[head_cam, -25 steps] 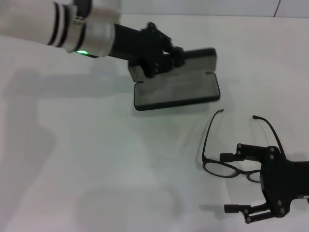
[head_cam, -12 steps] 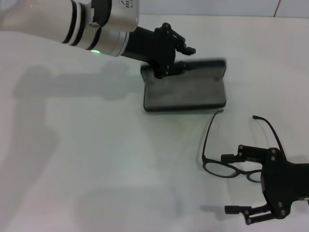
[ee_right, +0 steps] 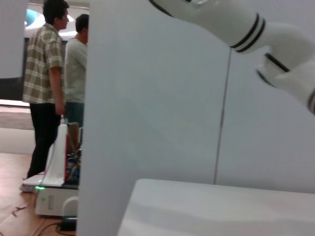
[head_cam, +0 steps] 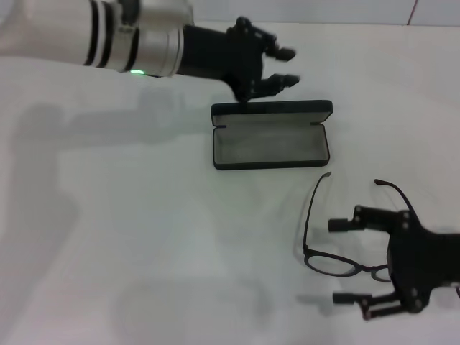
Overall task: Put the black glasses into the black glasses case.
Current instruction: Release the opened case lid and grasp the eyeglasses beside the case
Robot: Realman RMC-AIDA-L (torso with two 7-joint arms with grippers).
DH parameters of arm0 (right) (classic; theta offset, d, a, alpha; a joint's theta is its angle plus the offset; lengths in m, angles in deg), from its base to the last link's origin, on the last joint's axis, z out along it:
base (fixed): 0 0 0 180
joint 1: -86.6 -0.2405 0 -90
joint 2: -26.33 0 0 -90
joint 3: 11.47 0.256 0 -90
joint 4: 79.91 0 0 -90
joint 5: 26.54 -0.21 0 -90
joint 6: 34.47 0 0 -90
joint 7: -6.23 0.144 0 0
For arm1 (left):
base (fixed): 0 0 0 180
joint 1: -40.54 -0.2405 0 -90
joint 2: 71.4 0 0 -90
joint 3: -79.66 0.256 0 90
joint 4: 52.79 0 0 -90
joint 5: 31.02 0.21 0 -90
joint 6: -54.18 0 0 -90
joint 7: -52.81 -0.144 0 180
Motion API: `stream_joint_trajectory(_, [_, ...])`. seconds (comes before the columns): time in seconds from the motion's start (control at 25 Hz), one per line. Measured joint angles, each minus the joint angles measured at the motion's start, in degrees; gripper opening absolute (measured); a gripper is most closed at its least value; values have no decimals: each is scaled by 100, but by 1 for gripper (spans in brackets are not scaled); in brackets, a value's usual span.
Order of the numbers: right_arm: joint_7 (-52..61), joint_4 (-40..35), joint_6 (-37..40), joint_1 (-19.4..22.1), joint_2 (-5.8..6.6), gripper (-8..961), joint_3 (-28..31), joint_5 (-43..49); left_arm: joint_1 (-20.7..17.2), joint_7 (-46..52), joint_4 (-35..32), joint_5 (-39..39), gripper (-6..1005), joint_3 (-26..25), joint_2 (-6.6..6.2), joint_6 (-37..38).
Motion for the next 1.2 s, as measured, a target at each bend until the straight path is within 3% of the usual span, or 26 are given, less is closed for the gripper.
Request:
stream_joint_trajectory(0.08, [157,-86,-63,2,11,855,7,-140,-97,85,8,-246,344,0,-23,274])
stream_joint_trajectory(0.12, [329,-197,-83,4,29,856,19,-240,-297,223,-4,-727,368,0,-60,749])
stream_joint_trajectory(0.28, [1338,-1062,-89,58,81,856,102,-222,-915,494,-68,-1911,471,-1,-3,1261])
stream_joint_trajectory(0.32, [2557,-2336,-100,90,77,855,109,369,-1134,624,-135,-2208,503,0,13,1276])
stream_joint_trajectory(0.36, [2967,-2818,-101,75,51,855,64,703,-1340,752,-234,-2435,536,-1,11,1254])
stream_joint_trajectory(0.44, [3545,-3458,-105,37,21,853,-39,1183,-1638,880,-401,-2703,600,0,8,1203])
stream_joint_trajectory(0.6, [5319,-4790,-37,-292,14,806,-843,2510,-2145,758,-743,-3189,762,-1,11,1180])
stream_joint_trajectory(0.68, [5861,-5049,62,-491,6,764,-1234,3069,-2258,707,-823,-3305,848,-1,7,1181])
stream_joint_trajectory(1.0, [6746,-5149,-295,-882,-28,737,-2685,4193,-2343,741,-841,-3369,873,0,-3,1185])
stream_joint_trajectory(1.2, [6792,-5106,-579,-892,-36,730,-3054,4228,-2348,686,-844,-3377,881,-1,5,1180])
